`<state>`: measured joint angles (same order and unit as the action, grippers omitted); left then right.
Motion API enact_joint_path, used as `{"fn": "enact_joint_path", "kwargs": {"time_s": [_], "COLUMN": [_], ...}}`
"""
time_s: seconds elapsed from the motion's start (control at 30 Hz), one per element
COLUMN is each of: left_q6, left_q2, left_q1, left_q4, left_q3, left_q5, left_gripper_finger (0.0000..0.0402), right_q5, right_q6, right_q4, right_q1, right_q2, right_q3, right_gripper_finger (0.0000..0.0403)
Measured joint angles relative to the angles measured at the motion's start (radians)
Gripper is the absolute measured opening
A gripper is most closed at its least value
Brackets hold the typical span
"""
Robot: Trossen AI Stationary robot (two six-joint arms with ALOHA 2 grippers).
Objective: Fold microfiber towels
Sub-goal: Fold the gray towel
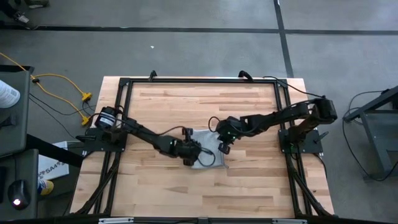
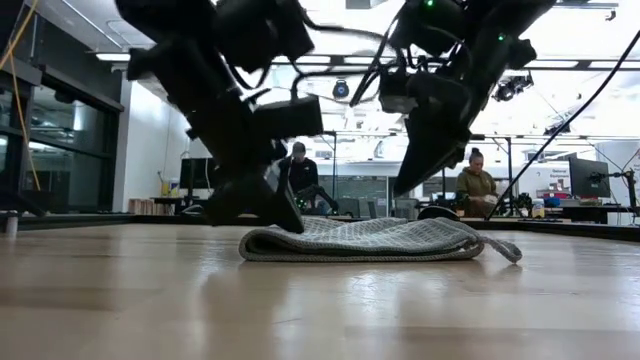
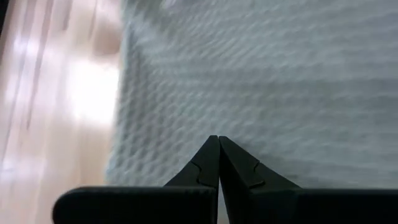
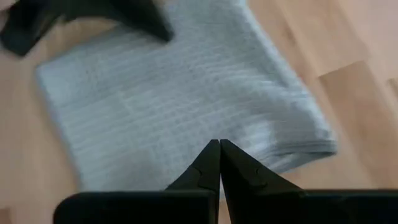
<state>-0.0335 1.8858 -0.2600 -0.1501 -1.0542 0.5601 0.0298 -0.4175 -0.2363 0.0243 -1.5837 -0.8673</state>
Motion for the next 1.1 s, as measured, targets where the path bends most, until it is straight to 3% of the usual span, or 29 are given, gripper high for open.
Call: {"fn": "enact_joint_path", "kwargs": {"time_s": [0.23,0.43,1.1], "left_q6": [0.024,0.037,0.029], "left_q2": [-0.047,-0.053,-0.053], "left_q1": [0.06,0.117,0.21], "left_q4": [-0.061,-0.064,-0.056], "left_q3": [0.001,0.002,0.02], "left_q5": [-0.037,-0.158,-0.197], "left_gripper_finger": [0.0,0.0,0.0], "right_q5": [0.001,0.025,0.086], "right_q6": [-0.039,-0.103,-0.218], "right_q4": [0.002,0.004,0.016], "right_q1": [0.069,0.127,0.271], "right_q2": [0.001,0.001,0.001], "right_q3": [0.0,0.0,0.0], "right_gripper_finger": [0.0003,0.0003,0.0003]}}
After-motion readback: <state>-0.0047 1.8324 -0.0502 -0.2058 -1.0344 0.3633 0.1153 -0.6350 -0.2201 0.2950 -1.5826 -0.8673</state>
